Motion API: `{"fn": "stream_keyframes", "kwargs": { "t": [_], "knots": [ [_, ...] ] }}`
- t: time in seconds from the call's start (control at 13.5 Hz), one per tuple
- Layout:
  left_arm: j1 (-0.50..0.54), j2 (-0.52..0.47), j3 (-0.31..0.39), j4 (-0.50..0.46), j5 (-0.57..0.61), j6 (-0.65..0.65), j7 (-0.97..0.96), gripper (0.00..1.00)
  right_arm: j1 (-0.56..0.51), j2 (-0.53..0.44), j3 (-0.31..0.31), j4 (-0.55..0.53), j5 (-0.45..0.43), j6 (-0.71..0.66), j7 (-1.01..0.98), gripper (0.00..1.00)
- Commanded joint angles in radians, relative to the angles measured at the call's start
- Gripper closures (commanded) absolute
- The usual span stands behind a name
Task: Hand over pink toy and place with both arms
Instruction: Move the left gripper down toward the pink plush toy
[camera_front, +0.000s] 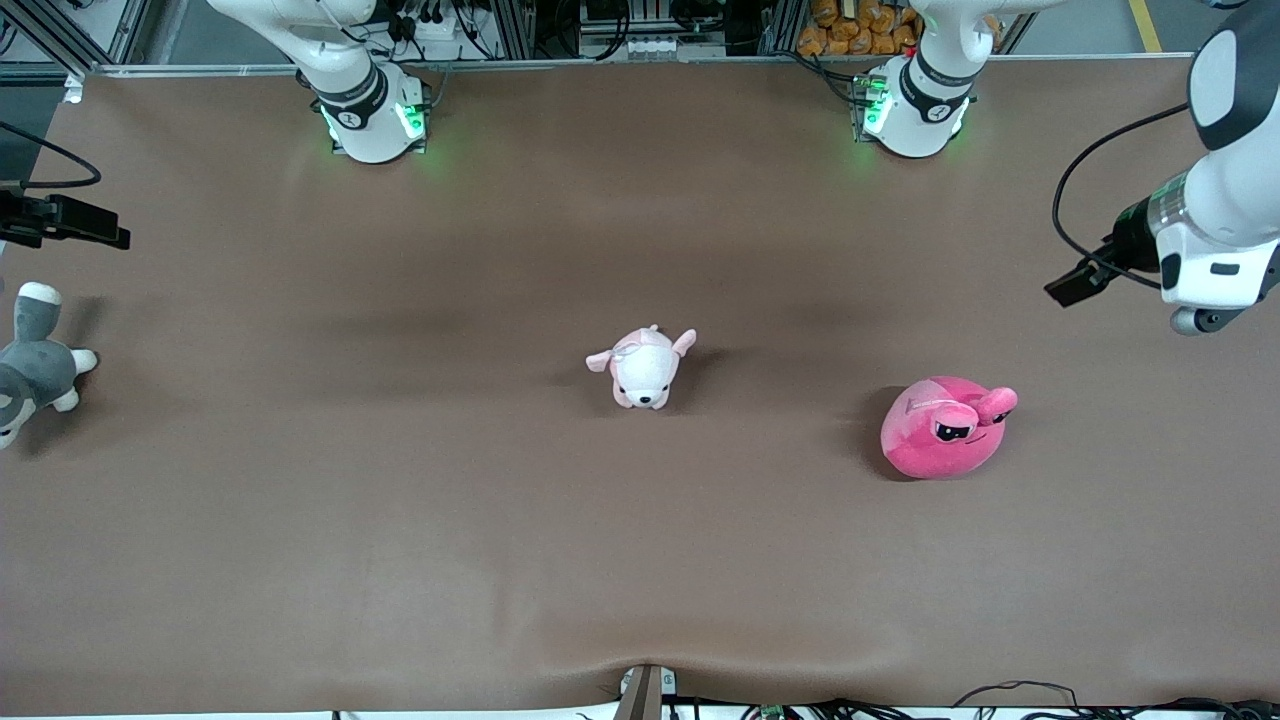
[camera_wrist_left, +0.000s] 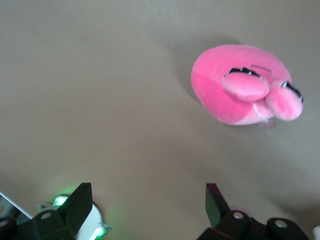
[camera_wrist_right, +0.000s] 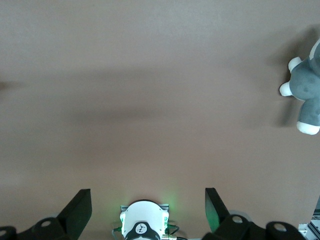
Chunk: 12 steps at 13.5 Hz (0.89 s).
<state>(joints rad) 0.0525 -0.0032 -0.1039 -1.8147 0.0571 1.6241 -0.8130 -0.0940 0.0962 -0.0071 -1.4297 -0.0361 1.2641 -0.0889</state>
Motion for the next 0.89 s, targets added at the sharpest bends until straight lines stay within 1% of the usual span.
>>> {"fn": "stream_keyframes", "kwargs": {
  "t": [0.0, 0.22, 0.37, 0.59, 0.67, 0.81],
  "knots": [
    [0.001, 0.026, -0.004, 0.014, -0.052, 0.057, -0.194, 0.0, 0.004, 0.0, 0.001, 0.002, 0.005, -0.015, 0.041, 0.0],
    [-0.009, 0.064, -0.007, 0.027, -0.091, 0.131, -0.377, 0.0, 0.004, -0.001, 0.001, 0.0, 0.005, 0.007, 0.11, 0.0],
    [-0.019, 0.139, -0.01, 0.092, -0.091, 0.131, -0.455, 0.0, 0.008, -0.003, 0.004, 0.0, 0.007, 0.014, 0.136, 0.0],
    [-0.046, 0.227, -0.01, 0.166, -0.089, 0.154, -0.665, 0.0, 0.025, -0.004, 0.004, 0.0, 0.008, 0.018, 0.141, 0.0],
    [-0.048, 0.238, -0.01, 0.172, -0.091, 0.16, -0.71, 0.0, 0.025, -0.004, 0.004, -0.001, 0.019, 0.018, 0.15, 0.0],
    [-0.037, 0.241, -0.01, 0.17, -0.097, 0.165, -0.774, 0.0, 0.014, -0.004, 0.001, -0.005, 0.082, 0.009, 0.216, 0.0]
  ]
}}
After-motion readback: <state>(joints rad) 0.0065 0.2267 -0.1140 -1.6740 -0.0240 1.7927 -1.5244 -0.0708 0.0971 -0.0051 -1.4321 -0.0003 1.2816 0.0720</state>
